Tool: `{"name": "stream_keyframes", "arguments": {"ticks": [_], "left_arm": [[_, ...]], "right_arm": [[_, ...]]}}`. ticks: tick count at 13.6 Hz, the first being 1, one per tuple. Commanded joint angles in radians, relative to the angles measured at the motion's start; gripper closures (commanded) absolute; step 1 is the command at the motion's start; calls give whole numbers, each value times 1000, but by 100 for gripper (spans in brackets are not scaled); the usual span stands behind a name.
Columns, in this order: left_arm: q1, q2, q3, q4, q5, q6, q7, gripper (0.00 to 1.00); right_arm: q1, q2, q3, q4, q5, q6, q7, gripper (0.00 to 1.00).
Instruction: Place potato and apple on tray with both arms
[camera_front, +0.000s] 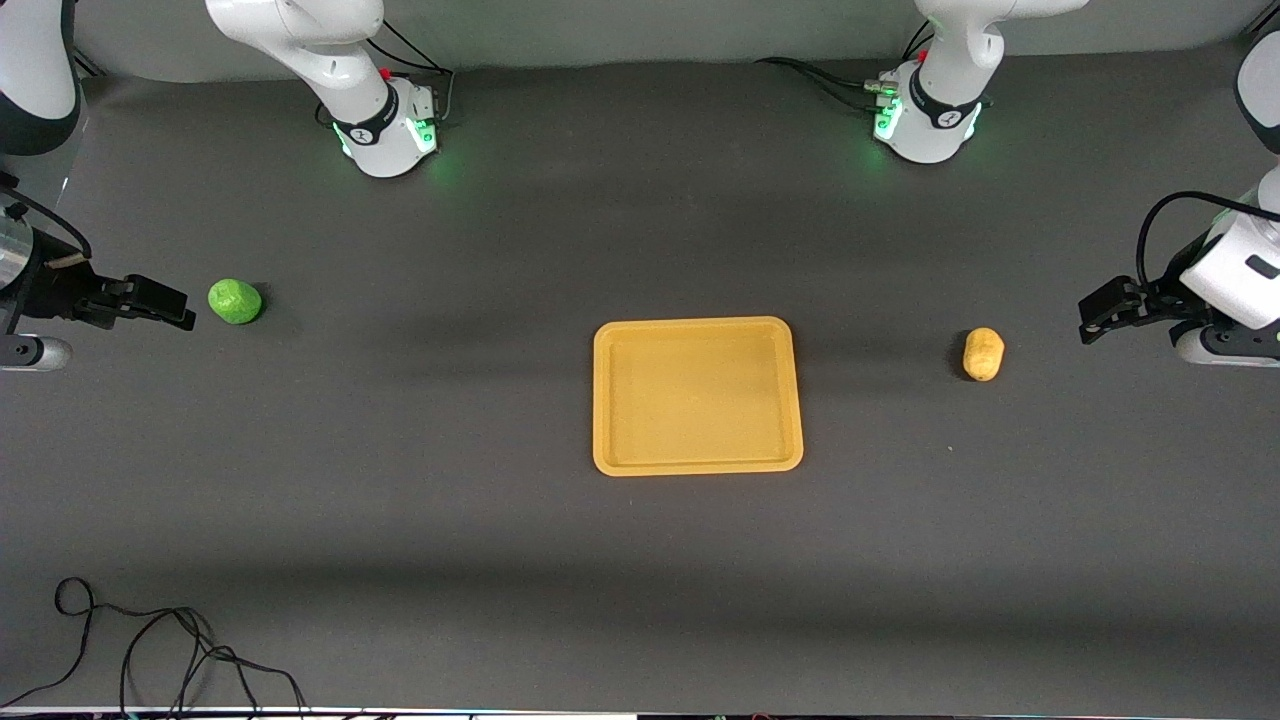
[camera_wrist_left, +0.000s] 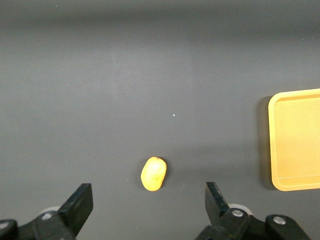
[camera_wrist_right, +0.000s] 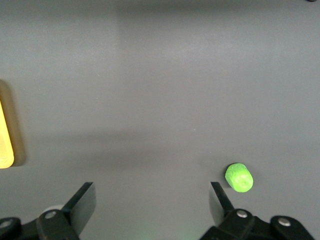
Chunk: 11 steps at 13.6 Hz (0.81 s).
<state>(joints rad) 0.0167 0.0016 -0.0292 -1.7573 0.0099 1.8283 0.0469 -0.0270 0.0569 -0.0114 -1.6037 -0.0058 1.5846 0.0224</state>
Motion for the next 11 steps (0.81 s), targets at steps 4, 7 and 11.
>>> {"name": "stream_keyframes", "arguments": {"ticks": [4, 7, 11], "left_arm": [[3, 1, -1, 9, 7, 3, 7, 0], [5, 1, -1, 7, 7, 5, 8, 0], [18, 21, 2, -31, 9, 48, 39, 4]], "right_arm": [[15, -3, -10, 22, 1, -26, 25, 0], [15, 4, -9, 36, 1, -25, 24, 0], [16, 3, -9, 34, 1, -23, 5, 0]]}}
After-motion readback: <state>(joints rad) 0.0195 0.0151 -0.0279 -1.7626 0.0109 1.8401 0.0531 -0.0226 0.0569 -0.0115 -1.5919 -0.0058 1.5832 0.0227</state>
